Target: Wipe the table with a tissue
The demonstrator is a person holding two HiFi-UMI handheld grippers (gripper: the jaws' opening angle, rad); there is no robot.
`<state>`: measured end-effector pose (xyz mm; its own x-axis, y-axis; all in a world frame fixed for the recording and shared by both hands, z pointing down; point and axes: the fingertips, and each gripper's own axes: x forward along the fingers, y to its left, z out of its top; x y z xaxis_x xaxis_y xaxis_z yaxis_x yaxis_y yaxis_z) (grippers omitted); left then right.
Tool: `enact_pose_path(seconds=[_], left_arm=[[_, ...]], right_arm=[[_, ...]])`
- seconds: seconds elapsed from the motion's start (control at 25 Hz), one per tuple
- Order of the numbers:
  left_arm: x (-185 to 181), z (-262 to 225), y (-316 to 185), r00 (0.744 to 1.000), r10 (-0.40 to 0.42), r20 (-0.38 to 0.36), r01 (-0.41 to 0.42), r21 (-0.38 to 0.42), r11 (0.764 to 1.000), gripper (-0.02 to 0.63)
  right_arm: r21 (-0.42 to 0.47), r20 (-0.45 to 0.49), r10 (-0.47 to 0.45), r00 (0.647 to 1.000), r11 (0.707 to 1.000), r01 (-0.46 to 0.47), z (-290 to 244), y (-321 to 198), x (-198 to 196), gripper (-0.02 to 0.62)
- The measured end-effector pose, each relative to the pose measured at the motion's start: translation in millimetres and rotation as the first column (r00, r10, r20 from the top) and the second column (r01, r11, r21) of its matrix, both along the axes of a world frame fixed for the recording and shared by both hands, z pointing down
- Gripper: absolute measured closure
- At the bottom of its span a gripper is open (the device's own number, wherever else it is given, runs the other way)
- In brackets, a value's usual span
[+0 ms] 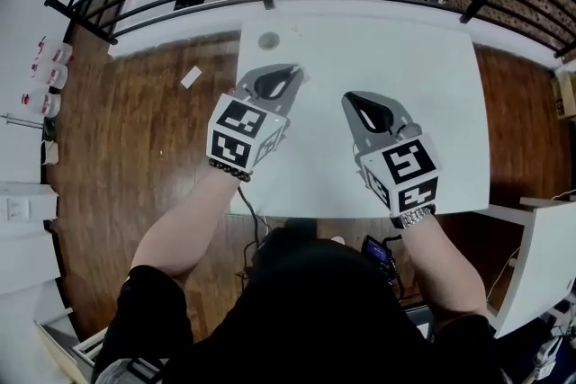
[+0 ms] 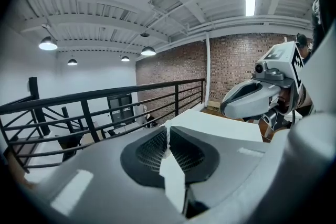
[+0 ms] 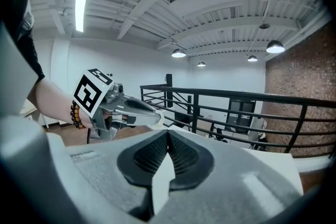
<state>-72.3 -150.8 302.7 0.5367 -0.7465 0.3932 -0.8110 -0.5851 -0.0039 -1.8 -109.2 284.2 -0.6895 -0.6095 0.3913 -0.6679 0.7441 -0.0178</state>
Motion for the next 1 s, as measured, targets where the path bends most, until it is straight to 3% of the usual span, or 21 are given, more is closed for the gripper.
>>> enact_pose_path(seconds=[0.52, 1.0], left_arm=[[-22, 75, -103, 0.999, 0.018, 0.035, -0.015, -0.097, 0.995, 0.574], [-28, 148, -163, 0.999, 0.004, 0.05, 0.004, -0.158, 0.987, 0.574]], right_arm=[[-0.088, 0.004, 0.031, 1.0, 0.996, -0.03, 59, -95, -32, 0.604], [-0.169, 0.021, 0.067, 0.998, 0.984, -0.062, 130, -143, -41, 0.603]])
